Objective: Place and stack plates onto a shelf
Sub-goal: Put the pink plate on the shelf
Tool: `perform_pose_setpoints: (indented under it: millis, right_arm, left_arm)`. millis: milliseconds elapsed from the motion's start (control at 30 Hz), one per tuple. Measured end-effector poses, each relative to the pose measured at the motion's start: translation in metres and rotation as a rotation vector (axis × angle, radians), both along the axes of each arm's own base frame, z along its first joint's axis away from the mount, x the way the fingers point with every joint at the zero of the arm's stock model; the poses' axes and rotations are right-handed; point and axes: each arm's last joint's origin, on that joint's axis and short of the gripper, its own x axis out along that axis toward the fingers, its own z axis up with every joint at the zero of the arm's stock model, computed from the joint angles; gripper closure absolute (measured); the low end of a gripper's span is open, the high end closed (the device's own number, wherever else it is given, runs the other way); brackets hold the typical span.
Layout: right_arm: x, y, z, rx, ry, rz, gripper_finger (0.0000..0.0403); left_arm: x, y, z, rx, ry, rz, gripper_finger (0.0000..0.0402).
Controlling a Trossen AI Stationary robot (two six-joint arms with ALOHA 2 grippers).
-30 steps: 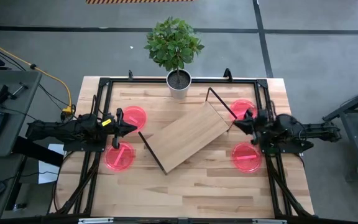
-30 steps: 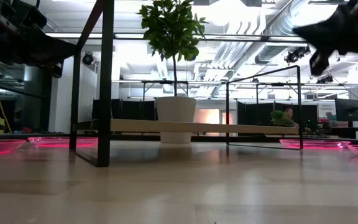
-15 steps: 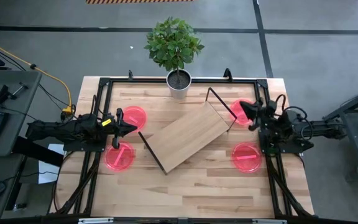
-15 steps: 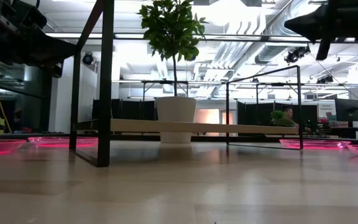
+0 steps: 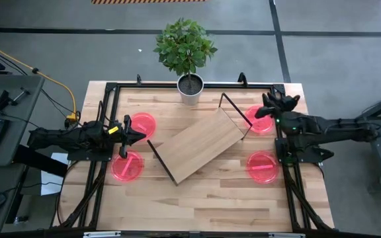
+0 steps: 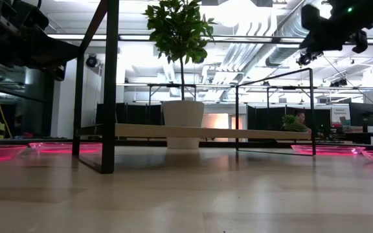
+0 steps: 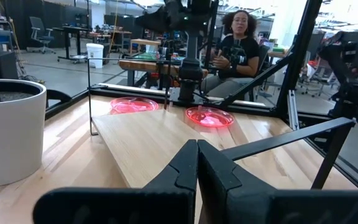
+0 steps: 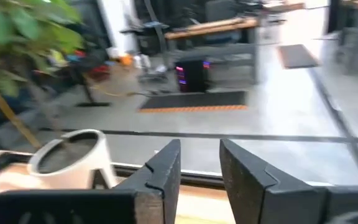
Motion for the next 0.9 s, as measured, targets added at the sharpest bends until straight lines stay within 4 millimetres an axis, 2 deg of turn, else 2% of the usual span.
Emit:
perform_pose_setpoints:
  millis: [167, 467, 700, 900]
  right_arm:
    - [0.005, -0.013, -0.015, 0.101, 0.032, -0.086, 0.0298]
    - [-0.002, -0.044, -0.037, 0.380, 0.056, -0.183, 0.0298]
    - [-0.006, -0.054, -0.052, 0.535, 0.134, -0.237, 0.0298]
    - [-0.001, -0.063, -0.068, 0.667, 0.203, -0.273, 0.0301]
  left_arm:
    - [0.000, 0.000, 0.000, 0.000, 0.000, 0.000, 0.0402]
    - [0.000, 0.000, 0.000, 0.000, 0.000, 0.000, 0.0402]
    - [0.000, 0.000, 0.000, 0.000, 0.000, 0.000, 0.0402]
    - [0.000, 0.000, 0.000, 0.000, 0.000, 0.000, 0.0401]
